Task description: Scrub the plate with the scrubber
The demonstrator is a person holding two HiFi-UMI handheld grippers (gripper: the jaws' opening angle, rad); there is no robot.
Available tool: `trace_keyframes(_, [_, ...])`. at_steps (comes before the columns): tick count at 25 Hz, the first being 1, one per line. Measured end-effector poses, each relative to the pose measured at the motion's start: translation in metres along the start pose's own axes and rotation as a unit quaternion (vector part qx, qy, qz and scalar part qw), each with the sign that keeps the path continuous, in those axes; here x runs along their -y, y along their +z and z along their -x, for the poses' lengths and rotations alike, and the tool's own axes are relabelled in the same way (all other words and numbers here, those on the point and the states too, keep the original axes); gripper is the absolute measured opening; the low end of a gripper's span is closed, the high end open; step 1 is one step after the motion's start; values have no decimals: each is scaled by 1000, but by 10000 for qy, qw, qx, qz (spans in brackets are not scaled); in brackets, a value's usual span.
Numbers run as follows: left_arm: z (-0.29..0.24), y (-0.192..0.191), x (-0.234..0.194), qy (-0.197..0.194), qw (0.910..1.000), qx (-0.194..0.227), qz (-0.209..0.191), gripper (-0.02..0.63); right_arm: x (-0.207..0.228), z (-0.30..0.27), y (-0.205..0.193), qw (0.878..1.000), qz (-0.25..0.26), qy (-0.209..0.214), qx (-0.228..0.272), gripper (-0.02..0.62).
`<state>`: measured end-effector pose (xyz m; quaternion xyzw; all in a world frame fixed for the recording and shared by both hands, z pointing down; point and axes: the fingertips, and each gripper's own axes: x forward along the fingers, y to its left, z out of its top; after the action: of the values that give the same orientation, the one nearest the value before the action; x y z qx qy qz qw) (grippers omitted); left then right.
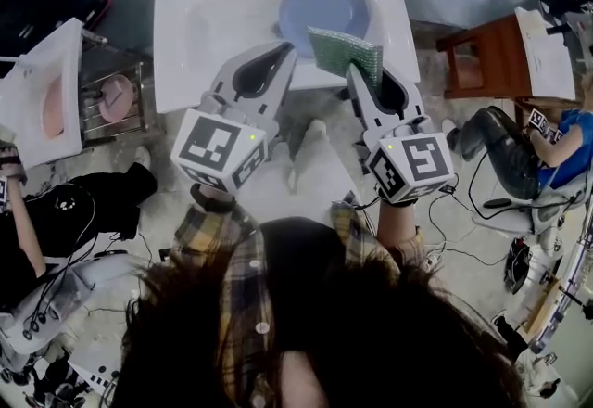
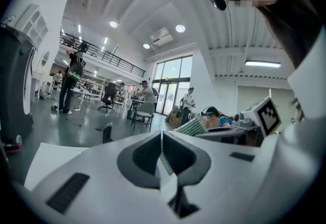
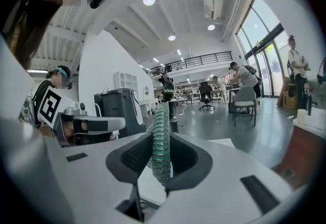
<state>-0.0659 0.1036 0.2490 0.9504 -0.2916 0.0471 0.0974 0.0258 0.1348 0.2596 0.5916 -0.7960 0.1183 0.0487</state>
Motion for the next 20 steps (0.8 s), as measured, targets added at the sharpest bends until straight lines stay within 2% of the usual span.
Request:
trace_keyframes(8, [-44, -3, -39, 198, 9995, -6, 247, 21, 32, -47, 4, 9996, 78, 114, -227, 100])
trace_keyframes(13, [-84, 7, -69, 354, 9990, 99, 247, 21, 63, -88, 16, 9991, 243, 259, -240, 100])
trace_keyframes(20, [-139, 25, -103, 584, 9979, 156, 220, 21, 110, -137, 31, 9984, 229, 431, -284, 100])
